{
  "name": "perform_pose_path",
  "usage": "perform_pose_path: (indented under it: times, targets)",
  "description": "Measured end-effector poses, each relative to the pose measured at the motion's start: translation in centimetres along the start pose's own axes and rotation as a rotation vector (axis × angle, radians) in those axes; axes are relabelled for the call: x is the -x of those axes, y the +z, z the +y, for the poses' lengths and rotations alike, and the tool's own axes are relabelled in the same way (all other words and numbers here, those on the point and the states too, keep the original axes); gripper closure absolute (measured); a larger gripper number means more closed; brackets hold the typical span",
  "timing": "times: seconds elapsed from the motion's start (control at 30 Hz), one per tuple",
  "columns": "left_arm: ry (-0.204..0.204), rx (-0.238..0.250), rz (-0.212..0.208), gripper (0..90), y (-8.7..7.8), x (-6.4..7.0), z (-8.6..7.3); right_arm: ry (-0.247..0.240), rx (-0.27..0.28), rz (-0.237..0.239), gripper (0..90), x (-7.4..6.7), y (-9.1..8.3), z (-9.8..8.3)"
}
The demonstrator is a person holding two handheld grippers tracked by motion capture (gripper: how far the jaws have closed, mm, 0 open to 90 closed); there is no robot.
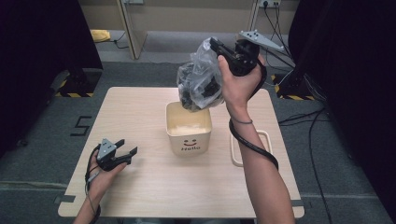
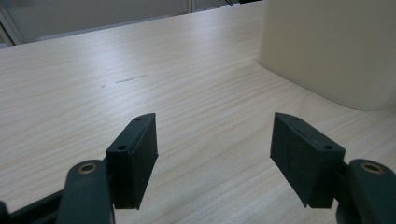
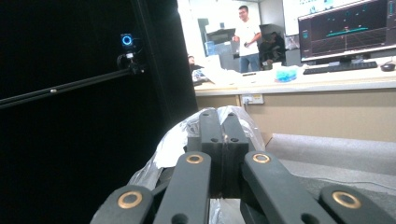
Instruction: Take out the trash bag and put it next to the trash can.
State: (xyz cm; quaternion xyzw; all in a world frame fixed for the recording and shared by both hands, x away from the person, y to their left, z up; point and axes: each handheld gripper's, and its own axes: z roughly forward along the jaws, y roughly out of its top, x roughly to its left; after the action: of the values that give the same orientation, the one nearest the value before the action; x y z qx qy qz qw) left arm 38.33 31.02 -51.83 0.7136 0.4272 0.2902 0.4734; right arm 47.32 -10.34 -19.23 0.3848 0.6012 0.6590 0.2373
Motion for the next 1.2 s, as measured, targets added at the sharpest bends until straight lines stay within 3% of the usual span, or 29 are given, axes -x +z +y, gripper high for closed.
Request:
perform_pose_path:
  times: [1.2]
  targets:
    - [0.001,-0.003,0.000,31.4,0.0,0.0,0.0,0.037,0.002,-0.079,90.0,2.9,-0.3,0.2]
